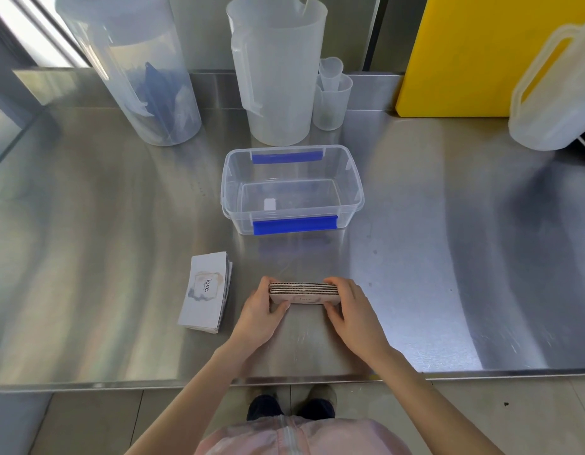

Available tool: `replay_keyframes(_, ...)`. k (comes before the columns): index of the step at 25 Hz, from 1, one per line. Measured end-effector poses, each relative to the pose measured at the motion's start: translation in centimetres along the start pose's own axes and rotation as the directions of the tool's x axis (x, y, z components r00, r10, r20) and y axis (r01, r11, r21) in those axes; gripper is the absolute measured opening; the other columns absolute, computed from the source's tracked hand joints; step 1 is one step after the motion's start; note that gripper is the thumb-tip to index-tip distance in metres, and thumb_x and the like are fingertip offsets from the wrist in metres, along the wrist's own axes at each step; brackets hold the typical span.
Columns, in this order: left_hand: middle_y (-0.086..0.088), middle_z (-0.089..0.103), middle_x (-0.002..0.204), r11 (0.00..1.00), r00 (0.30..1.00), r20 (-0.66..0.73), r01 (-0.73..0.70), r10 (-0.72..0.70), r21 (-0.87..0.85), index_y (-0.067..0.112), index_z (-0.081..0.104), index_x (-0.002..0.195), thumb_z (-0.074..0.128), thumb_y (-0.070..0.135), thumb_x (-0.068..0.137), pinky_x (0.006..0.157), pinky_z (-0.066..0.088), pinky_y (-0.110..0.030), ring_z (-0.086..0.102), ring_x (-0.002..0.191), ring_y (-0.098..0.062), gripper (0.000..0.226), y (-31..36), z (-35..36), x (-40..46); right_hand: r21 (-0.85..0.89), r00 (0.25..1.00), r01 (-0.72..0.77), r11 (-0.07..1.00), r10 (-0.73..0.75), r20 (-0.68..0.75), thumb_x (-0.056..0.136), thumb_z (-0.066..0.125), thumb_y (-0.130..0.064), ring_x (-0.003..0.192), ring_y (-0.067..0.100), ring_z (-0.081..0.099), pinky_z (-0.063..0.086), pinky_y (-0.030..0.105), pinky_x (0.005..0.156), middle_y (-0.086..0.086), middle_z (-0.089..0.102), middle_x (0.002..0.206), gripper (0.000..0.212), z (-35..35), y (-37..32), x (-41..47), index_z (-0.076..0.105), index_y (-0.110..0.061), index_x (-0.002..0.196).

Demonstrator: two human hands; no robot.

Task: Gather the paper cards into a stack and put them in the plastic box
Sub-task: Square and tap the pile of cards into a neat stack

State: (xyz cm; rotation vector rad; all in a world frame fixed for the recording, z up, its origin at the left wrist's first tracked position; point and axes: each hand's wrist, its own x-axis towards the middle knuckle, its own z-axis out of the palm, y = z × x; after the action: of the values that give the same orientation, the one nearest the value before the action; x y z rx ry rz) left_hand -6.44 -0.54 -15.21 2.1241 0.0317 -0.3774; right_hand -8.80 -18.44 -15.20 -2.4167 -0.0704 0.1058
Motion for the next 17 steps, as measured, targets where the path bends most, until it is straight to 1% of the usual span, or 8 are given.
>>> replay_keyframes(2,-0.005,0.062,0.104,0.999,1.000,0.010,0.024,-0.024,-0.027,0.009,0.048,0.104,0.059,0.019,0.083,0.078,0.040,-0.021,0.057,0.096,-0.021,0.027,0.2,-0.2,0.2,0.109,0.998,-0.057,0.992,0.055,0.025,0.087,0.052,-0.022,0.106,0.010,0.049,0.036,0.009,0.087,-0.001,0.052,0.121,0.037,-0.1,-0.3,0.2,0.042,-0.019,0.123)
replay_keyframes(4,-0.009,0.063,0.107,0.972,0.994,-0.008,0.101,-0.105,-0.212,0.011,0.050,0.101,0.061,0.017,0.081,0.086,0.045,-0.030,0.059,0.094,-0.021,0.024,1.1,-0.7,0.5,0.300,0.984,-0.178,0.937,0.161,0.078,0.087,0.053,-0.026,0.090,0.001,0.053,0.039,-0.001,0.069,-0.005,0.055,0.109,0.035,-0.5,-0.9,0.6,0.043,-0.019,0.120)
replay_keyframes(6,-0.014,0.063,0.107,0.849,0.982,0.007,0.167,-0.189,-0.501,0.014,0.052,0.095,0.061,0.016,0.081,0.090,0.048,-0.038,0.060,0.092,-0.021,0.016,2.3,-1.3,0.5,0.475,0.953,-0.302,0.826,0.256,0.160,0.086,0.053,-0.032,0.082,-0.001,0.055,0.044,0.001,0.056,-0.007,0.057,0.102,0.029,-0.7,-1.6,0.8,0.045,-0.023,0.112)
replay_keyframes(8,-0.014,0.063,0.106,0.716,0.976,0.033,0.180,-0.214,-0.675,0.014,0.054,0.094,0.057,0.018,0.084,0.088,0.050,-0.040,0.063,0.093,-0.022,0.011,3.5,-1.6,0.5,0.581,0.931,-0.365,0.727,0.280,0.235,0.087,0.050,-0.033,0.084,0.001,0.058,0.049,0.007,0.056,-0.009,0.059,0.098,0.015,-0.3,-2.5,0.9,0.047,-0.028,0.101)
replay_keyframes(10,-0.014,0.063,0.112,0.739,0.976,-0.014,0.157,-0.219,-0.655,0.010,0.051,0.108,0.051,0.021,0.088,0.092,0.049,-0.045,0.062,0.102,-0.026,0.024,4.4,-2.1,0.6,0.584,0.923,-0.380,0.717,0.252,0.291,0.089,0.047,-0.033,0.082,0.001,0.059,0.051,0.008,0.056,-0.016,0.058,0.092,0.004,-0.1,-3.6,1.1,0.048,-0.033,0.093)
replay_keyframes(13,-0.013,0.062,0.115,0.833,0.976,-0.117,0.089,-0.181,-0.546,0.006,0.048,0.115,0.047,0.022,0.090,0.093,0.049,-0.045,0.060,0.106,-0.028,0.030,5.3,-3.7,0.9,0.534,0.936,-0.314,0.785,0.162,0.312,0.090,0.044,-0.034,0.075,0.000,0.057,0.047,0.005,0.055,-0.020,0.058,0.087,0.006,-0.7,-5.3,1.9,0.050,-0.032,0.091)
replay_keyframes(15,-0.006,0.065,0.100,0.856,0.987,-0.120,0.034,-0.112,-0.516,0.011,0.051,0.103,0.047,0.021,0.090,0.078,0.052,-0.029,0.062,0.094,-0.021,0.018,5.3,-5.0,1.0,0.553,0.952,-0.264,0.790,0.121,0.281,0.089,0.047,-0.032,0.075,-0.003,0.057,0.044,0.002,0.055,-0.019,0.058,0.086,0.008,-1.3,-6.2,2.9,0.052,-0.028,0.096)
replay_keyframes(17,0.005,0.062,0.087,0.876,0.990,-0.113,0.019,-0.084,-0.482,0.019,0.051,0.091,0.048,0.021,0.089,0.061,0.049,-0.012,0.061,0.081,-0.009,0.004,5.0,-6.3,1.1,0.558,0.963,-0.217,0.801,0.083,0.256,0.087,0.053,-0.028,0.079,0.000,0.057,0.045,0.003,0.059,-0.017,0.058,0.087,0.013,-1.8,-7.4,3.9,0.051,-0.026,0.099)
